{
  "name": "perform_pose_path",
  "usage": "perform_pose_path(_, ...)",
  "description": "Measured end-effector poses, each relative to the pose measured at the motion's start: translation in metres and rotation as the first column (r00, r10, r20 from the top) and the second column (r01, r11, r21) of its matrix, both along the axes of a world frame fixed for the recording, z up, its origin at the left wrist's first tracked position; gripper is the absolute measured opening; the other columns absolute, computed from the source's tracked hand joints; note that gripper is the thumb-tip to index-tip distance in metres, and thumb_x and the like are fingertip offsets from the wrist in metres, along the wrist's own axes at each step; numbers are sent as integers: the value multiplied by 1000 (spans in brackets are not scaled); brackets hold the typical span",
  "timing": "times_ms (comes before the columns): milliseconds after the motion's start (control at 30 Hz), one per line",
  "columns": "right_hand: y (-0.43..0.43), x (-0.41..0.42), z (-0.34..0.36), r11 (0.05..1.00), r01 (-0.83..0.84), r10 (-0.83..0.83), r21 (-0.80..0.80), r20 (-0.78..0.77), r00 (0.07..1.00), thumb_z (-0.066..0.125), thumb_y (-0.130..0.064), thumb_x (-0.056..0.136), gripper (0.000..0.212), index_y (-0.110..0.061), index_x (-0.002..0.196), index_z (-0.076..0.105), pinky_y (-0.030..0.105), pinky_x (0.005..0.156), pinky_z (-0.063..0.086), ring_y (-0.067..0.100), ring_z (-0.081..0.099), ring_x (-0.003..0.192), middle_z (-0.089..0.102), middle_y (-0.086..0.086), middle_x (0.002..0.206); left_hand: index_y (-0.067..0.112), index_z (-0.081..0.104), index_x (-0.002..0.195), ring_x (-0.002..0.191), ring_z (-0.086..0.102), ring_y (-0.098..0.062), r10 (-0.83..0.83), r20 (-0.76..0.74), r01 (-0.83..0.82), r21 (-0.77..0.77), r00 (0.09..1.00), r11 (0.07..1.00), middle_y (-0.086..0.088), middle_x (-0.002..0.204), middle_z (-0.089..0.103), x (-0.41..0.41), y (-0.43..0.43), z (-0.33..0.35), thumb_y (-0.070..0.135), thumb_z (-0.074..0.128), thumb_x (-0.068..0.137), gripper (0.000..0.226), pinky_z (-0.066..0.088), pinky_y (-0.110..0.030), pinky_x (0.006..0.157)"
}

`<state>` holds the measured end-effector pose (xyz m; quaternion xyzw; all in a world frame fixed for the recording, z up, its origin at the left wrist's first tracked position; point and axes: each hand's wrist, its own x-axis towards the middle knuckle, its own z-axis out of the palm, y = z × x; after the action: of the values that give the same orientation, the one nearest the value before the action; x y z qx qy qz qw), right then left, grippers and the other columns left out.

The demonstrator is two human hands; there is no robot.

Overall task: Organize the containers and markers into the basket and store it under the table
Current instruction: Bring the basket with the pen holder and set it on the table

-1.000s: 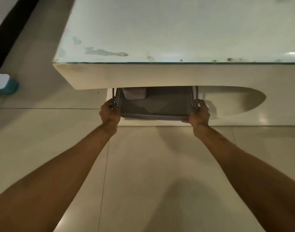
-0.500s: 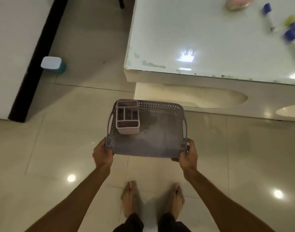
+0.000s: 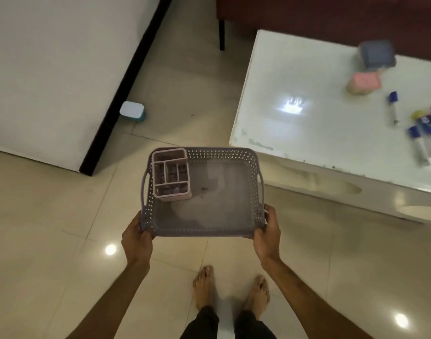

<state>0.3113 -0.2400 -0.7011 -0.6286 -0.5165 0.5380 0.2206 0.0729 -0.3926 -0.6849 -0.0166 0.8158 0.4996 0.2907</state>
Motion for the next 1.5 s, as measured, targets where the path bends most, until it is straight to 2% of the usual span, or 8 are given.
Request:
perform_pose_path(133, 34, -8, 43, 997, 23, -18, 72, -70, 997, 54, 12, 91, 50, -14, 134, 52, 16, 75, 59, 20, 67, 101, 67, 5, 118, 17, 64, 132, 102, 69, -27, -52, -50, 54, 38, 997, 998, -5, 112, 73, -7, 34, 54, -10, 57, 89, 51, 58, -45, 91)
perform_pose_path(367, 138, 28, 56, 983, 184, -174, 26, -219, 960, 58, 7, 93, 48, -23, 130, 55, 47, 65, 64, 27, 72, 94, 68, 7, 118, 19, 67, 126, 97, 71, -22, -169, -106, 181, 113, 980, 977, -2, 106, 74, 9, 162, 75, -8, 59, 91, 45, 62, -38, 82)
perform_pose_path(533, 237, 68, 39, 970, 233, -230, 72, -51, 972, 53, 11, 86, 56, -36, 116, 57, 52, 68, 60, 32, 67, 77, 72, 7, 95, 25, 71, 119, 97, 71, -24, -227, -84, 236, 132, 970, 963, 2, 101, 75, 38, 276, 52, -8, 58, 91, 45, 63, -43, 81)
perform_pose_path(800, 353, 104, 17, 966, 246, -253, 82, 81, 964, 53, 4, 88, 50, -27, 126, 55, 47, 85, 58, 32, 68, 91, 73, 6, 97, 34, 71, 104, 80, 58, -19, -248, -3, 244, 186, 969, 952, 3, 87, 69, 72, 406, 19, -10, 56, 90, 48, 53, -39, 74)
perform_pose_path(1033, 366, 109, 10, 979, 195, -200, 53, 90, 976, 59, -7, 95, 41, -21, 131, 48, 29, 70, 48, 30, 66, 92, 70, 7, 106, 16, 55, 138, 96, 68, -30, -325, 81, 321, 59, 942, 945, -5, 111, 71, 65, 422, 1, 0, 59, 94, 47, 55, -56, 92)
perform_pose_path(1133, 360, 98, 27, 966, 216, -240, 139, 184, 953, 61, -9, 93, 47, -15, 137, 46, 38, 85, 51, 33, 60, 111, 63, 7, 119, 17, 48, 143, 112, 64, -29, -332, 124, 326, 69, 935, 943, -9, 132, 63, 55, 422, 14, 3, 62, 94, 53, 54, -48, 99)
perform_pose_path(1267, 348, 61, 64, 891, -90, -151, 444, 477, 866, 62, -8, 87, 53, -11, 137, 46, 48, 103, 44, 33, 43, 132, 47, 12, 146, 15, 50, 142, 118, 57, -23, -338, 75, 337, 22, 938, 941, -7, 138, 55, 28, 421, 44, 4, 62, 94, 52, 50, -37, 101)
perform_pose_path(1500, 338, -95, 109, 771, -399, 230, 497, 366, 902, 65, -6, 90, 38, -15, 126, 60, 41, 107, 45, 23, 49, 126, 57, 7, 134, 13, 59, 133, 104, 59, -13, -341, 23, 340, 52, 940, 939, -1, 129, 60, -65, 404, 87, 4, 61, 94, 40, 45, -18, 85)
